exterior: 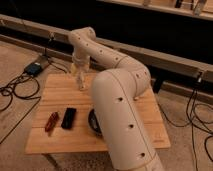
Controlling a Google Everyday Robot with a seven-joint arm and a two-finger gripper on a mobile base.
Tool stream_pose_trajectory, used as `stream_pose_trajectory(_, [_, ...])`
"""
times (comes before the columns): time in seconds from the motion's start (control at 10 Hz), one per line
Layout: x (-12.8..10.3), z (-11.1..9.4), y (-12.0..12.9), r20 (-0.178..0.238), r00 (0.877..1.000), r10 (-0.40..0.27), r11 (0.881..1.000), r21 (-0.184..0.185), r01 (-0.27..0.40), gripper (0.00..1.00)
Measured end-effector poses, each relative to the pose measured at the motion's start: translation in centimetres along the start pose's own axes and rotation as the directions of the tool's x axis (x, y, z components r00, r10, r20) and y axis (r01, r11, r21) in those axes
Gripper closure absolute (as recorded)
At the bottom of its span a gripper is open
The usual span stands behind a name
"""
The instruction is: Knock the bottle over
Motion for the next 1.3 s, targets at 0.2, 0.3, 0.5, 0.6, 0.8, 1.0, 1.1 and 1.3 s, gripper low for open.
stream_pose_trajectory(0.2, [-0.8, 0.2, 0.0, 0.016, 0.999, -0.028, 1.0, -0.002, 0.028, 0.35])
stream_pose_trajectory(0.3, [-1.3, 0.2, 0.0, 0.026, 0.999, -0.047, 0.999, 0.001, 0.047, 0.35])
stream_pose_trajectory(0.5, [-2.3, 0.1, 0.3, 0.049, 0.996, -0.076, 0.997, -0.005, 0.076, 0.35])
stream_pose_trajectory(0.6, [-2.6, 0.2, 0.6, 0.058, 0.995, -0.085, 0.996, -0.019, 0.087, 0.35])
stream_pose_trajectory(0.8, [-2.7, 0.2, 1.2, 0.067, 0.993, -0.1, 0.993, -0.049, 0.103, 0.35])
stream_pose_trajectory(1.0, [-1.9, 0.3, 2.1, 0.044, 0.993, -0.114, 0.99, -0.08, 0.117, 0.35])
stream_pose_trajectory(1.1, [-1.3, 0.2, 2.5, 0.024, 0.993, -0.117, 0.989, -0.086, 0.119, 0.35])
stream_pose_trajectory(1.3, [0.7, -0.8, 4.0, -0.042, 0.995, -0.096, 0.991, -0.102, 0.091, 0.35])
